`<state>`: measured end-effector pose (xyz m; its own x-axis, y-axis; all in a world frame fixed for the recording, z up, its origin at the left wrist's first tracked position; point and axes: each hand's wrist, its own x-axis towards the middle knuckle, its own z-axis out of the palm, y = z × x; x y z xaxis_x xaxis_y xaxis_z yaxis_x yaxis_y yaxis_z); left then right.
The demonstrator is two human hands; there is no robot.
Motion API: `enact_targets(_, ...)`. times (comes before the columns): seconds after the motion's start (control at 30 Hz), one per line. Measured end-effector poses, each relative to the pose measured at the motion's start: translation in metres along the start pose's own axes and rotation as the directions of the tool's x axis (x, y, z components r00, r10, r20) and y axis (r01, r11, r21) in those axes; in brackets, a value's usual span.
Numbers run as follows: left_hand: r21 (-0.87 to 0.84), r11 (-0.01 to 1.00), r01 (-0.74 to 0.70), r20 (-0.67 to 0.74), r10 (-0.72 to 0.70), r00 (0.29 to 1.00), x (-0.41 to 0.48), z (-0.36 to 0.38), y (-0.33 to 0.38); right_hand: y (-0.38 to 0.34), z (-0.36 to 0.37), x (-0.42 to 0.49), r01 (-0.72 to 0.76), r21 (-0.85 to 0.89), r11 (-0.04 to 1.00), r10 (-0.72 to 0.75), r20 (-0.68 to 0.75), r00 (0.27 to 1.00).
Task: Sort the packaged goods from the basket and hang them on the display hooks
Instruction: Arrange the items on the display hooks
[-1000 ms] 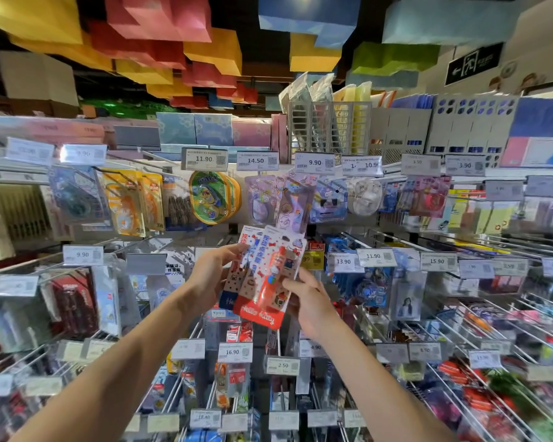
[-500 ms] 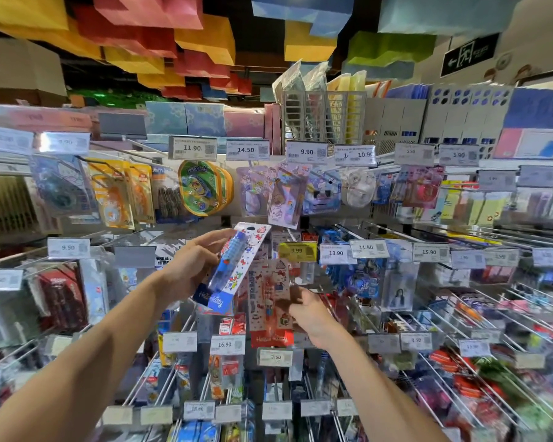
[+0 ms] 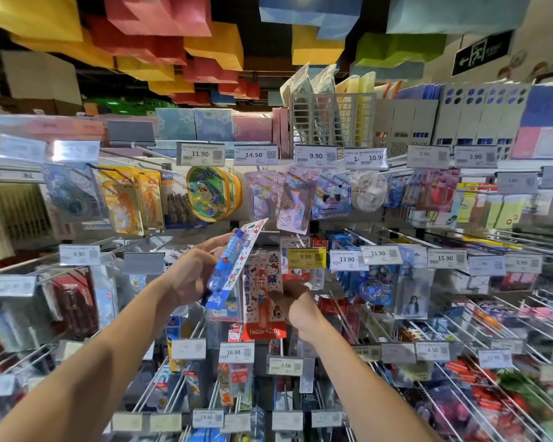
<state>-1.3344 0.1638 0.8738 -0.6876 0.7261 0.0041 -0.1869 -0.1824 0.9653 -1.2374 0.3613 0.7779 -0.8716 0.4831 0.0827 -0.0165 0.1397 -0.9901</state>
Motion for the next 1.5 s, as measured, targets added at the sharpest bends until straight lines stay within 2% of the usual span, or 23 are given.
enact_targets(0.07,0.017,1.0,-0.001,-0.01,0.001,1.0,0.001,-0.002,0.0,-0.003,0.002,0.003,-0.001,-0.031,1.0,0.001,-0.014,1.0)
enact_targets(0.13,0.037,0.999,-0.007,-0.005,0.007,1.0,0.002,-0.002,0.0,-0.009,0.005,0.007,-0.018,-0.139,0.99,0.012,-0.043,0.999)
enact_targets(0.2,0.048,0.999,-0.007,0.013,0.006,1.0,0.002,-0.004,0.0,-0.012,0.007,0.014,-0.077,-0.262,0.962,0.062,-0.064,0.996)
enact_targets(0.27,0.034,0.999,0.0,0.05,-0.002,0.999,0.003,-0.006,-0.001,-0.011,0.01,0.02,-0.151,-0.311,0.938,0.118,-0.123,0.985)
enact_targets(0.33,0.041,0.999,-0.011,0.092,0.007,0.996,0.003,-0.009,-0.003,-0.007,0.013,0.025,-0.2,-0.244,0.949,0.148,-0.216,0.965)
enact_targets(0.43,0.054,0.998,-0.03,0.098,0.025,0.995,0.003,-0.007,-0.005,-0.003,0.021,0.019,-0.167,-0.064,0.984,0.141,-0.299,0.944)
enact_targets(0.57,0.072,0.994,-0.079,0.09,0.073,0.993,0.005,-0.005,-0.01,-0.011,0.027,0.0,-0.052,0.172,0.984,0.087,-0.202,0.976)
enact_targets(0.67,0.104,0.986,-0.127,0.055,0.122,0.991,0.008,-0.006,-0.017,-0.021,0.029,-0.01,0.046,0.325,0.944,-0.02,-0.084,0.996)
enact_targets(0.8,0.146,0.974,-0.176,0.023,0.174,0.984,0.009,0.001,-0.026,-0.034,0.028,-0.022,0.181,0.041,0.983,-0.181,-0.012,0.983)
enact_targets(0.9,0.161,0.965,-0.206,-0.013,0.21,0.978,0.009,0.006,-0.03,-0.035,0.029,-0.026,0.236,0.012,0.972,-0.236,-0.019,0.972)
enact_targets(1.1,0.267,0.944,-0.195,-0.085,0.225,0.971,0.004,0.014,-0.028,-0.013,0.016,-0.035,0.16,0.019,0.987,-0.16,-0.015,0.987)
enact_targets(1.2,0.311,0.936,-0.165,-0.094,0.203,0.975,0.003,0.012,-0.026,0.008,-0.001,-0.038,0.063,-0.101,0.993,-0.058,0.059,0.997)
enact_targets(1.27,0.326,0.933,-0.151,-0.087,0.188,0.978,0.002,0.011,-0.025,0.015,-0.008,-0.037,0.015,-0.158,0.987,-0.012,0.022,1.0)
enact_targets(1.5,0.274,0.952,-0.134,-0.075,0.16,0.984,-0.001,0.014,-0.019,-0.012,-0.002,-0.034,0.062,-0.221,0.973,-0.07,-0.031,0.997)
